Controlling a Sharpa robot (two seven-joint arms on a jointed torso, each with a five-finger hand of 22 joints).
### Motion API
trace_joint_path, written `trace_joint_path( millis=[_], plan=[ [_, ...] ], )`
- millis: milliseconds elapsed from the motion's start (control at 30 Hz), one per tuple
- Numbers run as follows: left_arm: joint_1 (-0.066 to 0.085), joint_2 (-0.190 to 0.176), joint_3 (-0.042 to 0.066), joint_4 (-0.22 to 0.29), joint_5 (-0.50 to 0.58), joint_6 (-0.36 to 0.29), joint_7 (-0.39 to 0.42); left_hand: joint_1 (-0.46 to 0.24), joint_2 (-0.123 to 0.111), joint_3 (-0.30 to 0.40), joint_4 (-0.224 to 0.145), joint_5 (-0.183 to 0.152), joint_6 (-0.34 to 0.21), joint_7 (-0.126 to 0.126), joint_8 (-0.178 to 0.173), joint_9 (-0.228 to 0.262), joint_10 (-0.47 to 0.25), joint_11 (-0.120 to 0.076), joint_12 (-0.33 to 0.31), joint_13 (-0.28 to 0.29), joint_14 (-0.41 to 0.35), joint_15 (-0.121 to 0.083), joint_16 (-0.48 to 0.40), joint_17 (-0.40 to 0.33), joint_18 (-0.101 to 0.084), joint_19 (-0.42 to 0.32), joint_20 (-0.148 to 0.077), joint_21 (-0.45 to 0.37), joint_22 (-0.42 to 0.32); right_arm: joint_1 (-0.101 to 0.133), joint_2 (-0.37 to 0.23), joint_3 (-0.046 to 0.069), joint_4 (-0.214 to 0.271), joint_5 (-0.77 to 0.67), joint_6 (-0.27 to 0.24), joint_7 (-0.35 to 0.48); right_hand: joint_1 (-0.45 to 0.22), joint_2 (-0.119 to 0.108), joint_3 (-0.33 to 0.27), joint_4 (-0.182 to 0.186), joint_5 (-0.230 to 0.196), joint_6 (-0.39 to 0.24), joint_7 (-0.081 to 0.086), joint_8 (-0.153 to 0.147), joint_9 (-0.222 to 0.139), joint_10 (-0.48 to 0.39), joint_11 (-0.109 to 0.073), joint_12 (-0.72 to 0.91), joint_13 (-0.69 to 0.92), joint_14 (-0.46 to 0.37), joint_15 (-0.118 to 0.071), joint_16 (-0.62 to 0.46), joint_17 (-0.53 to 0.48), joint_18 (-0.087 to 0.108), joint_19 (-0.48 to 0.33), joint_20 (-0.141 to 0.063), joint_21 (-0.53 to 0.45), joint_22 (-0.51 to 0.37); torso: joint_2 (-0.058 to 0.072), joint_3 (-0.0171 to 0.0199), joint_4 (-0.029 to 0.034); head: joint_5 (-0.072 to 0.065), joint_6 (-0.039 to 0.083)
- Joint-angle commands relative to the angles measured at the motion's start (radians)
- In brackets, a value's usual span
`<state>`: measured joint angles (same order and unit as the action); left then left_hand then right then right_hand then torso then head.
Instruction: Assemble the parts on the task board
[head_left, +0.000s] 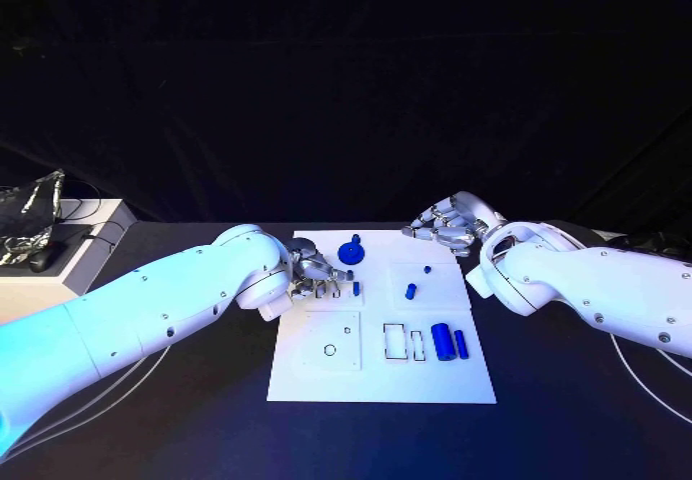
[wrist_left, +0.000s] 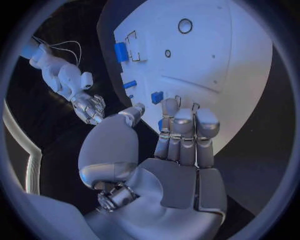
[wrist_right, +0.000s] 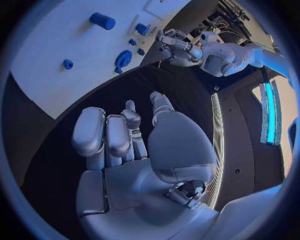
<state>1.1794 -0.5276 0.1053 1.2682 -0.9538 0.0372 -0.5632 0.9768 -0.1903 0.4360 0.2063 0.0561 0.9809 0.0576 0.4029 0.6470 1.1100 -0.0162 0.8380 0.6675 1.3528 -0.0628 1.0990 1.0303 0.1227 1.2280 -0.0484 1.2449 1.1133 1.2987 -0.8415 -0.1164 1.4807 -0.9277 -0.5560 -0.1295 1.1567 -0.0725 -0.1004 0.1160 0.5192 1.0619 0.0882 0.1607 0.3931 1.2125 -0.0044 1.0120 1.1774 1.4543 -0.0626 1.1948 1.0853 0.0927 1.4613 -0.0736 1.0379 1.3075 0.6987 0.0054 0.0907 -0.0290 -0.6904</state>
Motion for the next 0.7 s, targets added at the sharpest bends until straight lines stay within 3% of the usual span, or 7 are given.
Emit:
trace_joint_path(
  millis=[33,300,467,533,700],
  plan=[
    [0.008,0.024,-0.003,-0.034,-0.051,0.085,-0.044,-0.003,-0.004,-0.002,0.009,-0.004,0.011,0.000,-0.008,0.009,0.002,0.006,-0.005,0.003,0.007,0.000,-0.005,0.005,-0.009,0.006,0.001,-0.006,0.004,0.000,0.004,0.001,-0.005,0.000,0.029,-0.004,-0.007,-0.001,0.003,-0.004,0.007,-0.002,0.003,-0.013,0.006,0.002,0.006,-0.008,0.002,-0.001,-0.003,-0.005,0.001,-0.003,0.058,-0.006,-0.003,0.139,0.002,0.0004,-0.0014,-0.001,0.003],
    [0.018,0.077,-0.006,-0.087,-0.058,0.121,-0.041,-0.003,-0.005,-0.005,0.009,-0.004,0.008,0.002,-0.019,0.024,-0.005,0.008,-0.005,0.007,-0.001,0.002,-0.017,0.002,-0.006,0.002,0.006,-0.014,0.007,0.000,0.009,0.000,-0.013,-0.003,0.032,-0.012,-0.009,-0.002,0.004,-0.001,0.009,-0.003,0.004,-0.018,0.007,0.001,0.007,-0.009,0.002,-0.001,-0.003,-0.006,0.000,-0.003,0.058,-0.005,-0.004,0.139,0.005,-0.0010,0.0005,-0.006,0.002],
    [0.022,0.095,-0.007,-0.104,-0.057,0.124,-0.036,-0.003,-0.004,-0.005,0.010,-0.004,0.007,0.003,-0.022,0.026,-0.007,0.009,-0.006,0.007,-0.003,0.003,-0.020,0.002,-0.006,0.001,0.006,-0.018,0.008,0.000,0.013,0.000,-0.017,-0.005,0.034,-0.015,-0.009,-0.001,0.005,-0.001,0.009,-0.004,0.005,-0.022,0.007,0.000,0.007,-0.010,0.002,-0.001,-0.002,-0.006,0.000,-0.003,0.058,-0.005,-0.004,0.139,0.005,-0.0008,-0.0009,-0.009,0.007],
    [0.023,0.101,-0.007,-0.109,-0.055,0.126,-0.032,-0.002,-0.004,-0.006,0.009,-0.004,0.007,0.004,-0.024,0.028,-0.008,0.010,-0.007,0.007,-0.004,0.004,-0.021,0.002,-0.005,0.000,0.006,-0.020,0.008,0.000,0.015,0.000,-0.020,-0.005,0.035,-0.017,-0.009,-0.001,0.005,-0.001,0.009,-0.004,0.005,-0.022,0.007,0.000,0.007,-0.010,0.002,-0.001,-0.002,-0.006,0.000,-0.003,0.058,-0.005,-0.004,0.139,0.004,-0.0009,0.0014,-0.008,0.011],
    [0.024,0.115,-0.007,-0.117,-0.050,0.133,-0.025,0.000,-0.001,-0.006,0.008,-0.004,0.006,0.004,-0.026,0.029,-0.009,0.010,-0.007,0.007,-0.005,0.004,-0.021,0.003,-0.005,-0.002,0.007,-0.022,0.008,0.000,0.021,0.000,-0.028,-0.005,0.037,-0.018,-0.009,0.000,0.005,-0.001,0.008,-0.003,0.005,-0.024,0.007,0.000,0.007,-0.010,0.002,-0.001,-0.002,-0.006,0.001,-0.003,0.059,-0.005,-0.005,0.139,0.004,-0.0024,0.0016,-0.012,0.009]
  ],
)
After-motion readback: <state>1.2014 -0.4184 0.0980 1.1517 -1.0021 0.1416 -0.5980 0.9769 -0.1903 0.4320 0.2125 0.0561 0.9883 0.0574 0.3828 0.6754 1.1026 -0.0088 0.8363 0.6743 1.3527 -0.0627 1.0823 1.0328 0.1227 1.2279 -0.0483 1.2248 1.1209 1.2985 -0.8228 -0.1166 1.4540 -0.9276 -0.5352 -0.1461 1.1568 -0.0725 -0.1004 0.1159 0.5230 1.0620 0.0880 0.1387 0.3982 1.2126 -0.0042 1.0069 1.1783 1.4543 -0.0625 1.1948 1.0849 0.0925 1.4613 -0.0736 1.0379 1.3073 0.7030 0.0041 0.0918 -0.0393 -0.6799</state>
